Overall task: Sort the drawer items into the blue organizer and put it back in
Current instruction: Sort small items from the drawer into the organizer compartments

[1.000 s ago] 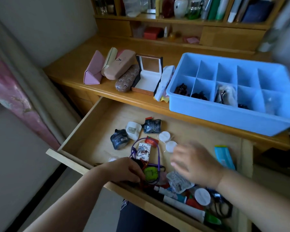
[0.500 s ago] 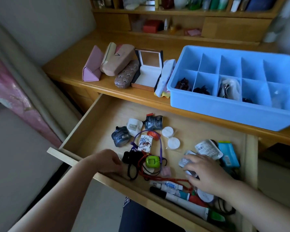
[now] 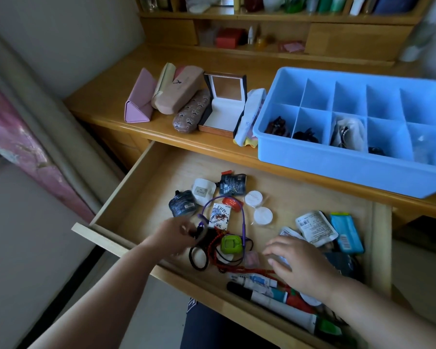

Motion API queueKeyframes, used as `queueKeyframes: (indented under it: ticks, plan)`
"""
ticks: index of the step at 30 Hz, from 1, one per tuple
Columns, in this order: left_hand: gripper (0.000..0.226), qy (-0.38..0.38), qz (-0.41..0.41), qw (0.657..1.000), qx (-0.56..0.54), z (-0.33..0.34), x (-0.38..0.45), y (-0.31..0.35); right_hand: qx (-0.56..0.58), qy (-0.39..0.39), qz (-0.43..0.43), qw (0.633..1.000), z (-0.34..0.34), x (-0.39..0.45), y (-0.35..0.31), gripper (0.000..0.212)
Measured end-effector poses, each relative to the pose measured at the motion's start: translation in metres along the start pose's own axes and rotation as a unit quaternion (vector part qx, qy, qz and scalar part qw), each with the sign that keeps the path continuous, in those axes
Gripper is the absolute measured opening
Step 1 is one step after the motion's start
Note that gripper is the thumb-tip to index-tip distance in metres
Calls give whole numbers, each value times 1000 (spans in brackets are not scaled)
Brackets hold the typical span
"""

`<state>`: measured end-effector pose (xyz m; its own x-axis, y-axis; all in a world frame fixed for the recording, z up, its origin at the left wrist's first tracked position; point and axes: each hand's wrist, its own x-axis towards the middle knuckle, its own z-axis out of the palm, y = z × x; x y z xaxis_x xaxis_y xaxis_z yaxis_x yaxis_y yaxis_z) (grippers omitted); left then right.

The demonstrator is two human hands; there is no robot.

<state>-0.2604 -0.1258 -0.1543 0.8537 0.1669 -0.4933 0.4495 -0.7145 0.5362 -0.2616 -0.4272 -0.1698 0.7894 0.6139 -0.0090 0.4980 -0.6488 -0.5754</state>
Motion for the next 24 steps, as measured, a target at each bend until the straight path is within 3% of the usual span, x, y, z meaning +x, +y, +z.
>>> queueKeyframes:
  ticks: [2, 4, 7, 12, 14, 17, 21, 22, 24]
  plan:
    - [17, -49, -46, 987, 147, 12, 5, -1, 3, -1, 3, 1000, 0, -1, -1, 19]
    - [21, -46, -50, 964, 257, 21, 10, 1, 4, 1, 6, 1000, 0, -2, -2, 18]
    - [22, -34, -46, 948, 314, 33, 12, 6, 10, 2, 5, 1000, -1, -2, -4, 19]
    - [26, -76, -8, 931, 357, 18, 6, 11, 18, 19, 20, 999, -8, 1, -8, 18]
    - [22, -72, 14, 941, 330, -1, -1, 16, 36, 30, 35, 998, -12, 3, -12, 17]
    - [16, -40, 55, 980, 185, -26, -15, 35, 117, 44, 74, 989, -18, 13, -26, 18]
    - [16, -41, 160, 985, 51, -25, -38, 81, 316, -38, 129, 939, -30, 32, -59, 64]
    - [16, -50, 175, 983, 26, -21, -42, 90, 355, -41, 138, 924, -34, 36, -63, 63]
    - [10, -79, 184, 978, -59, -13, -44, 101, 368, -16, 161, 916, -45, 41, -66, 36]
